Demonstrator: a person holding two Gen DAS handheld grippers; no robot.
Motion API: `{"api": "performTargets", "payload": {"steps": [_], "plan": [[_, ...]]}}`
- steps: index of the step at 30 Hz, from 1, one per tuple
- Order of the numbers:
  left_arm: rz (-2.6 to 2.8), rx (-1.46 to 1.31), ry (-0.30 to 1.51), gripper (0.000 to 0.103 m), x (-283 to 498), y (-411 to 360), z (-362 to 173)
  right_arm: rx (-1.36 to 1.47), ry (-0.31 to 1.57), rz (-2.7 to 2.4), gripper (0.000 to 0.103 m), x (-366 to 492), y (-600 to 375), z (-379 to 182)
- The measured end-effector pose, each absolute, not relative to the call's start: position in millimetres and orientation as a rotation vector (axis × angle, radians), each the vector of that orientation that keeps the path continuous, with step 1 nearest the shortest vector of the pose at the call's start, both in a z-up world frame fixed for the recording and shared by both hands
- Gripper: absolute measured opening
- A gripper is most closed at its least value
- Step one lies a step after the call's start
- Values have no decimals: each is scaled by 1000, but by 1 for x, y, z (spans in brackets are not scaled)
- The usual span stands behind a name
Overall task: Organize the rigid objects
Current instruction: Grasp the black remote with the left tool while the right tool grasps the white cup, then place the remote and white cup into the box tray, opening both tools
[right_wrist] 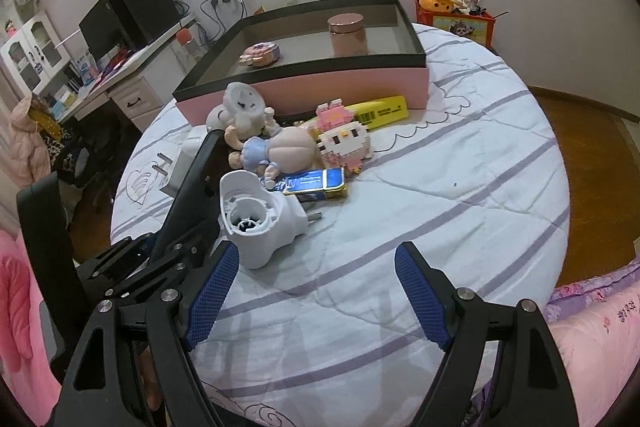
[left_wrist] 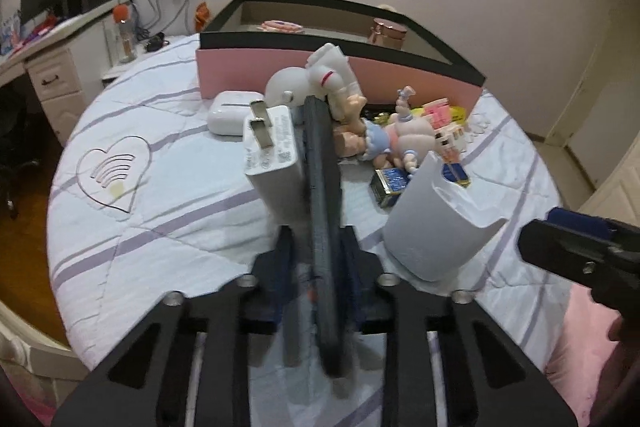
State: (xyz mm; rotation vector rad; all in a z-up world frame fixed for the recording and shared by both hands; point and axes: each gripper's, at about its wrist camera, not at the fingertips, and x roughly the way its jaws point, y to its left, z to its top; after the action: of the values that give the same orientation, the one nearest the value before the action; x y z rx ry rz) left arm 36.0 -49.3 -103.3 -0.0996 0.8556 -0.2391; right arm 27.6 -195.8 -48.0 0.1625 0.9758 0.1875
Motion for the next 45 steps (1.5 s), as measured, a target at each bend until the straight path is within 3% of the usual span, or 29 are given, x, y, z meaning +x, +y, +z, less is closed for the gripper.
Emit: {"api": "performTargets", "payload": {"steps": [16,17,18,21,27,37,45], "plan": [[-251,-99,850,13,21,-33,-93,148,1012,238,82,63,-163,-72],[-248,-100,849,13,21,-31,-92,146,1015,235,80,65,-161,-76],[-245,-101,848,13,20,-30,-91,147,1017,242,70,68,-159,-79],[-242,-102,845,13,19,-29,-90,146,1008,261,63,66,-156,-81],[-249,-103,833,13,15,-27,-82,163,980,271,62,58,-164,-76],[-286,-95,794,13,22,-30,-41,171,884,284,62,45,-186,-21],[-308,-77,716,13,79,-33,16,130,781,239,62,93,-211,38]]}}
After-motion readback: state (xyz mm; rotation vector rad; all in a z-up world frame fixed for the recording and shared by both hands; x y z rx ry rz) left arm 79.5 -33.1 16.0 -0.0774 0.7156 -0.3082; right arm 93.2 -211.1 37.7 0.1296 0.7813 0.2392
